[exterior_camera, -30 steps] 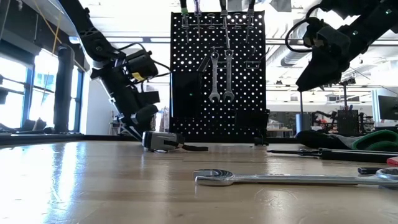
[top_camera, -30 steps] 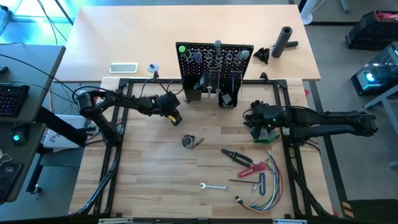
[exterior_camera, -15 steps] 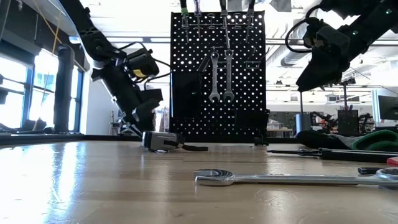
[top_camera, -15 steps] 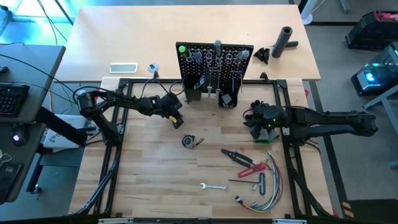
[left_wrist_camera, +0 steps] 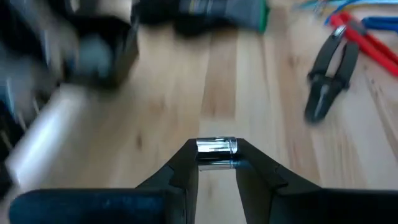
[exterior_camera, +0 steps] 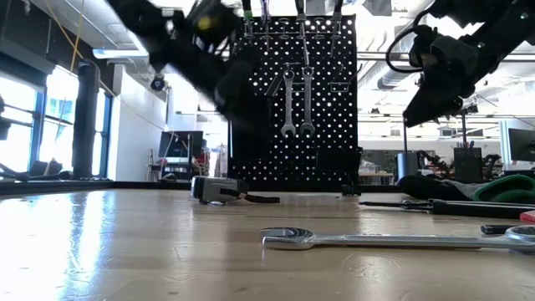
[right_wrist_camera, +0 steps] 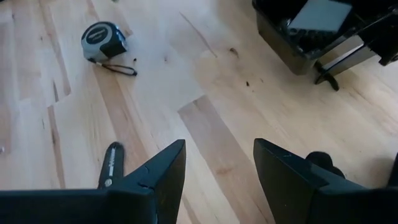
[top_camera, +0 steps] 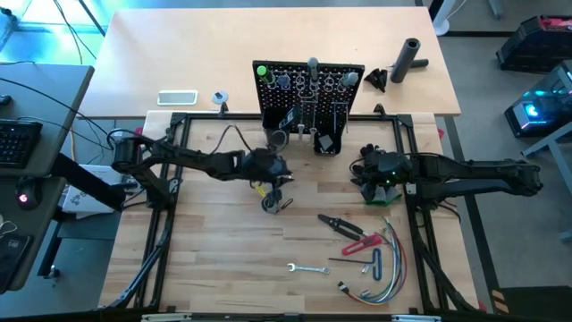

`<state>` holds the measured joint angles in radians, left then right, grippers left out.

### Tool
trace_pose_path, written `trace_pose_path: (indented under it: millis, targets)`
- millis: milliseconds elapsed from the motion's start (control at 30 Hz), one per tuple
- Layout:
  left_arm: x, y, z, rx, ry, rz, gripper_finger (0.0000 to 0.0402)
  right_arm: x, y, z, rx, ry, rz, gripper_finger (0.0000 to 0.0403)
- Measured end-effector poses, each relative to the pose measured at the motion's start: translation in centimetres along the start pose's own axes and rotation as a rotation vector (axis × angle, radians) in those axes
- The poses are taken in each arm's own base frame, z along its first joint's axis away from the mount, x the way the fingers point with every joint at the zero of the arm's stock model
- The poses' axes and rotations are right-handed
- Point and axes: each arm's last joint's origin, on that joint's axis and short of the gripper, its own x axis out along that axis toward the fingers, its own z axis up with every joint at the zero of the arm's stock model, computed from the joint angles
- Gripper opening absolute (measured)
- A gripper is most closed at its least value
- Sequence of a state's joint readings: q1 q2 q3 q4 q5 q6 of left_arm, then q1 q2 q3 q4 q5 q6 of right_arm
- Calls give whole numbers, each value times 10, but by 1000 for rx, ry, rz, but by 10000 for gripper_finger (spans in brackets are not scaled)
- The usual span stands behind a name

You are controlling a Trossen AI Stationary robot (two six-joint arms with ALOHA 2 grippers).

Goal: Hang tools onto peg board
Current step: Put the silver socket on the right black bin on the peg board

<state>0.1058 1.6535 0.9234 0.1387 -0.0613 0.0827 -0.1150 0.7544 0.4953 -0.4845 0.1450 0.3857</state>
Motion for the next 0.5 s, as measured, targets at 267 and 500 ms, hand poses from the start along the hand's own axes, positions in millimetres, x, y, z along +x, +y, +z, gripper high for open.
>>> trace_pose_path:
  millis: [267,500]
  targets:
    - [-1,-45,63,315,-130,164,73,0,-1,-3,-4,28,-6,185]
    - [29,-54,96,485,-81,275,73,-1,1,-7,2,59,-8,185]
